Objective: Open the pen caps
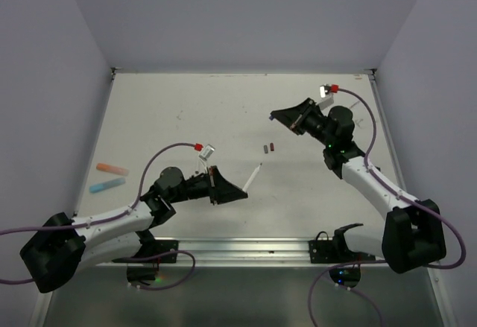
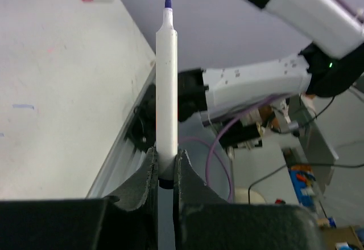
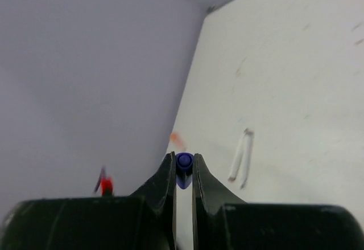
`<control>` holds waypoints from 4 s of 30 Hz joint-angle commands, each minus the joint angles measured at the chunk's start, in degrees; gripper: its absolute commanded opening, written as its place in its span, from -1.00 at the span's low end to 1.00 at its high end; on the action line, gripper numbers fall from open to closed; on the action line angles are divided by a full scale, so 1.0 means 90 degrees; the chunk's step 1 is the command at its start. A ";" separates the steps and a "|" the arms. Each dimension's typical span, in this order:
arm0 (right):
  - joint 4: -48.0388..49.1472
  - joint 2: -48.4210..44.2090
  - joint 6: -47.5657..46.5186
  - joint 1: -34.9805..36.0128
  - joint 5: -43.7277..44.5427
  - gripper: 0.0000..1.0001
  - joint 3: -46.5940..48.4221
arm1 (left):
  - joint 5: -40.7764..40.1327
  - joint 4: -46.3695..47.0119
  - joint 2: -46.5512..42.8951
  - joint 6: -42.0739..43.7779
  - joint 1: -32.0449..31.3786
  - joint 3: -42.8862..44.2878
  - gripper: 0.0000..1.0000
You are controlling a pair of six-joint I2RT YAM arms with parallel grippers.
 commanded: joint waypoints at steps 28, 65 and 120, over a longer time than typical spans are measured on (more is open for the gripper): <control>-0.4343 0.0848 -0.3265 -0.0256 0.1275 -1.00 0.1215 | -0.6839 -0.7137 -0.0640 0.1252 0.0192 0.1547 -1.00; -0.3903 0.1883 -0.3499 -0.0539 0.1178 -1.00 0.1009 | -0.4291 -0.4901 0.2288 0.3146 0.2301 0.1635 -0.82; -0.4175 0.2646 -0.3695 -0.0491 0.2660 0.61 0.2328 | -0.3422 -0.4705 0.1166 0.2833 0.2389 0.1107 -0.11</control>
